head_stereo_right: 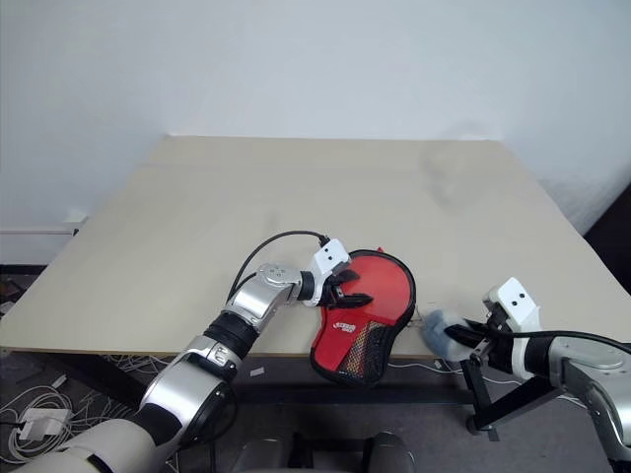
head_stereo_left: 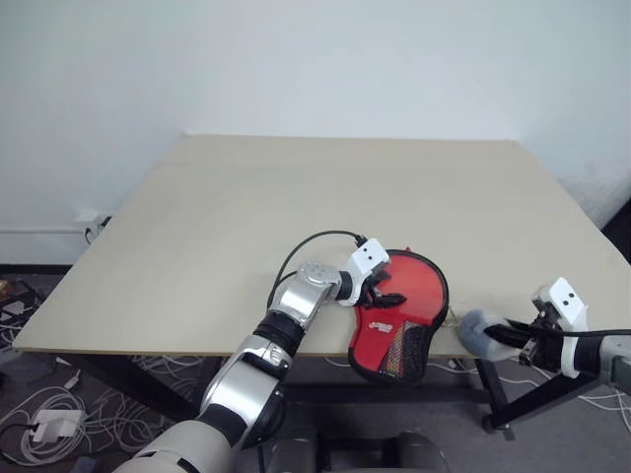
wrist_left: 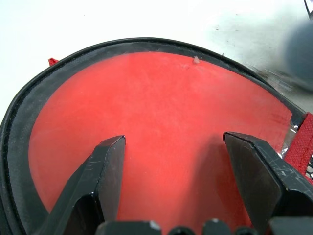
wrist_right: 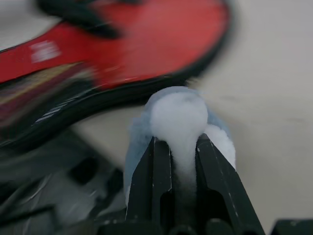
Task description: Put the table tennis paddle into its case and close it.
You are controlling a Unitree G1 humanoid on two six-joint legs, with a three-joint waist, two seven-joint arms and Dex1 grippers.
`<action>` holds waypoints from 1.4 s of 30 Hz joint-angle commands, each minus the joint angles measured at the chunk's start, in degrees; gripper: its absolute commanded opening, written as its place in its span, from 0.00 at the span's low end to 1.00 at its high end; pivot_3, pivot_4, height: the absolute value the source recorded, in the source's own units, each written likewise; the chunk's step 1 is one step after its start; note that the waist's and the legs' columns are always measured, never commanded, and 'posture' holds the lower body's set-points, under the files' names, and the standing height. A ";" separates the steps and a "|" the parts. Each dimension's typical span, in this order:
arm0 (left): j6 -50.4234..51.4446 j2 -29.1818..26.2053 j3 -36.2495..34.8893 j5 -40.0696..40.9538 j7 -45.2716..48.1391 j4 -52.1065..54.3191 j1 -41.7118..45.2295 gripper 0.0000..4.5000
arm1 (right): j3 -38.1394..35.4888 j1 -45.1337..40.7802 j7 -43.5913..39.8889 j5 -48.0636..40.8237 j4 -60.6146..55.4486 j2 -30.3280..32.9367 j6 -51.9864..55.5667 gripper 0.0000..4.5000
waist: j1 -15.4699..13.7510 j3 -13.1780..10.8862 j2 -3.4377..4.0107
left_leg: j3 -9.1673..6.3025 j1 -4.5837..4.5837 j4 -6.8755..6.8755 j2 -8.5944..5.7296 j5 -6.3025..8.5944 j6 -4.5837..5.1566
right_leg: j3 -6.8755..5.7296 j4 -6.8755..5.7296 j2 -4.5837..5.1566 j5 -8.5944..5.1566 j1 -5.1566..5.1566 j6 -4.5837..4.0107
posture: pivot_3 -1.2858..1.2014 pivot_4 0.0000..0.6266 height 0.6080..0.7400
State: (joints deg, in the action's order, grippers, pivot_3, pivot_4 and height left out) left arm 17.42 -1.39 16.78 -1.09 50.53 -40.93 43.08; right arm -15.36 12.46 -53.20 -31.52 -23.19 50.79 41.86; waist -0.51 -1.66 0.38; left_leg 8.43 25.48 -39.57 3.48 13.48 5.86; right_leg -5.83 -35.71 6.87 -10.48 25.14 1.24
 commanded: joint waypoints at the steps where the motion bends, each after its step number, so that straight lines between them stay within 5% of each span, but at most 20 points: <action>1: 1.52 -0.68 0.45 -0.94 -0.64 -3.25 -0.95 0.75 | -2.10 1.95 -4.36 -0.94 -3.19 2.88 -1.86 0.02 | -0.01 0.00 -0.04 | -0.01 0.00 0.00 0.00 0.00 0.00 | -0.01 0.01 0.00 0.00 -0.01 0.00 | 0.52 0.00 0.88; 16: 0.36 1.25 0.07 -0.76 -1.30 -5.98 0.86 0.75 | 1.29 16.81 -13.32 0.16 -13.72 8.83 -7.66 0.02 | -0.83 -0.06 -0.14 | -0.45 0.01 -0.06 -0.13 0.05 0.03 | -0.45 0.18 0.16 -0.10 -0.33 0.13 | 0.52 0.00 0.88; 28: -1.05 1.41 -0.37 -0.94 -1.66 -8.34 1.76 0.75 | 4.27 18.89 -11.61 -5.68 -24.76 9.10 -2.62 0.02 | -0.74 0.01 -0.06 | -1.04 0.01 -0.05 -0.07 0.11 0.00 | -1.20 0.82 0.19 -0.08 -0.91 0.12 | 0.52 0.00 0.88; 34: -1.89 1.53 -0.64 -1.17 -2.11 -9.24 1.93 0.75 | 3.60 12.45 -7.64 -10.00 -22.99 6.58 0.81 0.46 | -0.65 0.01 -0.09 | -1.08 0.01 -0.05 -0.05 0.12 0.00 | -1.25 0.83 0.17 -0.08 -0.91 0.12 | 0.52 0.00 0.88; 39: -2.64 0.91 -0.60 -1.61 -2.03 -9.37 1.61 0.75 | -1.54 12.22 -8.71 -10.08 -20.76 6.74 -1.09 0.46 | -0.65 0.01 -0.09 | -1.08 0.01 -0.04 -0.07 0.14 -0.02 | -1.26 0.84 0.18 -0.08 -0.91 0.12 | 0.52 0.00 0.88; 42: -2.39 0.17 -0.76 -1.52 -1.88 -8.82 1.02 0.75 | -9.01 4.44 -7.90 -13.37 -13.42 7.21 -0.35 0.46 | -0.01 0.02 -0.06 | -1.07 0.01 -0.05 -0.07 0.14 -0.02 | -1.26 0.87 0.16 -0.08 -0.91 0.13 | 0.52 0.00 0.88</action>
State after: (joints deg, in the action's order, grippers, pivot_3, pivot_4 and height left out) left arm 13.50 -0.21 15.43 -1.28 49.00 -47.71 45.63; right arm -18.85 20.34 -61.28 -42.73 -39.91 57.44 42.15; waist -0.52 -1.64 0.33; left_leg 7.37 25.48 -39.62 3.40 13.62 5.85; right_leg -7.09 -34.81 7.02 -10.55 24.22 1.38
